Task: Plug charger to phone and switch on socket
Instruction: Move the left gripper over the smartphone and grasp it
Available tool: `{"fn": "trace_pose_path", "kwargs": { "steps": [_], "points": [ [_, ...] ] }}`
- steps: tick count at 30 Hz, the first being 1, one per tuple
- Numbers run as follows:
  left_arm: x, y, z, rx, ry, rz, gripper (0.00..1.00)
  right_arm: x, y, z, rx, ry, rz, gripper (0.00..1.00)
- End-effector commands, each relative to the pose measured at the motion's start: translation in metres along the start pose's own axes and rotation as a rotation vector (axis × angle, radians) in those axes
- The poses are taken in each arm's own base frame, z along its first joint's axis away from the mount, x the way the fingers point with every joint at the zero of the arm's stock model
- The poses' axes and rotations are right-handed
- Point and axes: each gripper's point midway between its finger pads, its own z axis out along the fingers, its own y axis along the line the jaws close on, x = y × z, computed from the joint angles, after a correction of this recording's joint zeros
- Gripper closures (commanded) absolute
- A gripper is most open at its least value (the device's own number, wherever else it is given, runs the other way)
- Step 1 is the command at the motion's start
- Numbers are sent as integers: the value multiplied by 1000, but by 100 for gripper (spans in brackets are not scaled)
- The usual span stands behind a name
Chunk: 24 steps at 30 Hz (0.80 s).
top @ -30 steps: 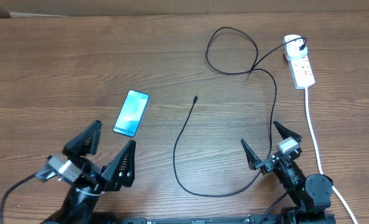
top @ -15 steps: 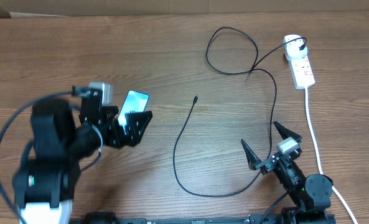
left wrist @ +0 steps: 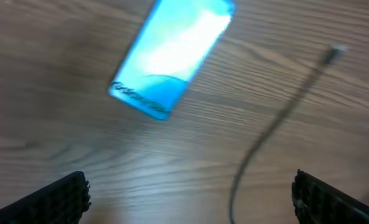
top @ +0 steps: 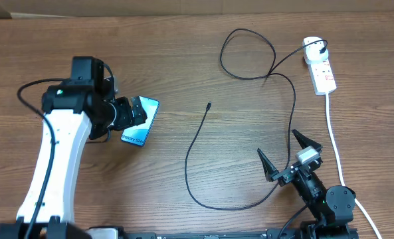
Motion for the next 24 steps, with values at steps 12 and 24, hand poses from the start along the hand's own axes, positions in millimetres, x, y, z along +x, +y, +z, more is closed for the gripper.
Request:
{"fn": "trace_pose_path", "kwargs": {
  "steps": [12,24],
  "points": [
    [-14,5,85,-153,136,107,14,4,0,1,1,5,-1,0],
    [-19,14,145,-310,188,371,0,4,0,1,1,5,-1,0]
  ]
}}
